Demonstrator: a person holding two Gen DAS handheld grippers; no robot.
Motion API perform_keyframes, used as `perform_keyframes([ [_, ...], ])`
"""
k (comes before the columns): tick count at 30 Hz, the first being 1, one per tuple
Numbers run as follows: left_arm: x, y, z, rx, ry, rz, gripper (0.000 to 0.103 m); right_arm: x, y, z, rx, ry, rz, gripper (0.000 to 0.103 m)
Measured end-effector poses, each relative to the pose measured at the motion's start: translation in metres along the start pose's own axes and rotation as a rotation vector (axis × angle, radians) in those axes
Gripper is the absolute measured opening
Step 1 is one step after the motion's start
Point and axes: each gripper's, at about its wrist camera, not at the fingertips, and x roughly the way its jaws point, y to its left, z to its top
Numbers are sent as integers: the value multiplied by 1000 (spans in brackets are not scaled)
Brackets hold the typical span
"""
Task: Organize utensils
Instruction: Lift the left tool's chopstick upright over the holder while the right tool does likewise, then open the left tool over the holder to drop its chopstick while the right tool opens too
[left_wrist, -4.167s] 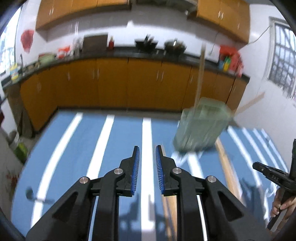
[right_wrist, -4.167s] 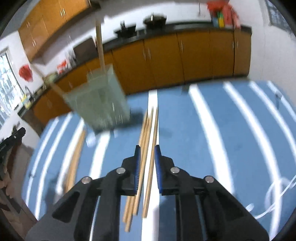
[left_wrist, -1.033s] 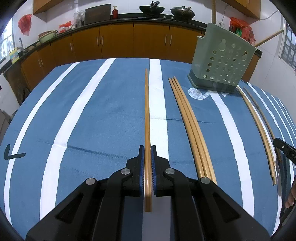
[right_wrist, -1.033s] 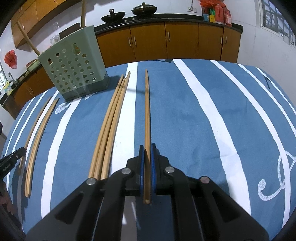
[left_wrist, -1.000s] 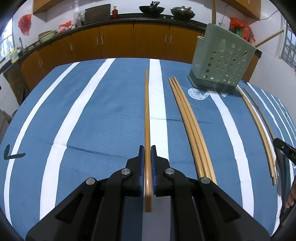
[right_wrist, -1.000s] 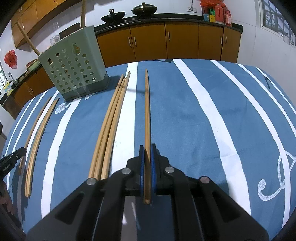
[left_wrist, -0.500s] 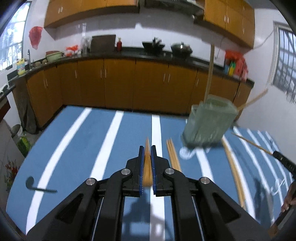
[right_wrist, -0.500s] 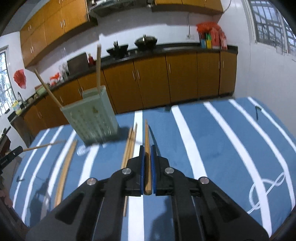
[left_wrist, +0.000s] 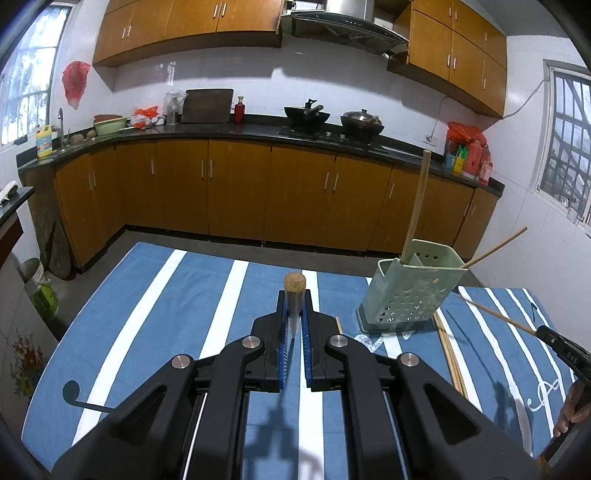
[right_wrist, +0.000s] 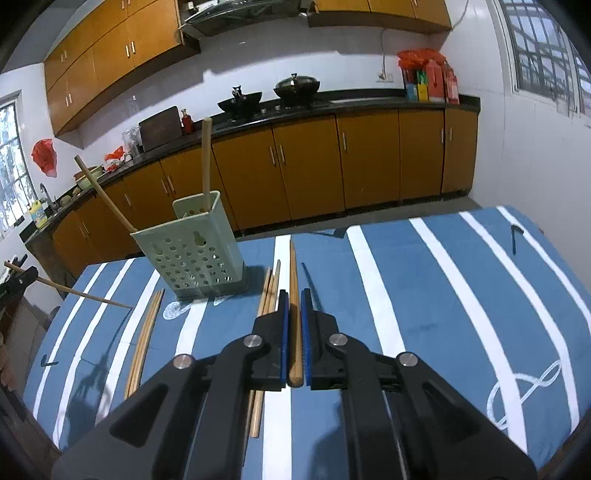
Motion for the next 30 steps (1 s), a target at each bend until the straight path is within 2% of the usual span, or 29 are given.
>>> perform_keyframes([
  [5, 0, -1, 2, 3, -3, -4, 7, -4, -4, 5, 18, -21, 8, 8],
  [12, -5, -8, 11, 21, -19, -23, 7, -26, -3, 24, 37, -110, 23, 7],
  [19, -22, -19, 42, 27, -72, -88, 7, -73, 6, 74, 19, -191, 181, 7],
  [25, -42, -46, 73, 51, -153, -158, 7, -107, 23, 117, 19, -267, 313, 7],
  [30, -47, -79, 102, 61, -251, -192, 7, -96, 53, 146, -35, -297, 276, 7],
])
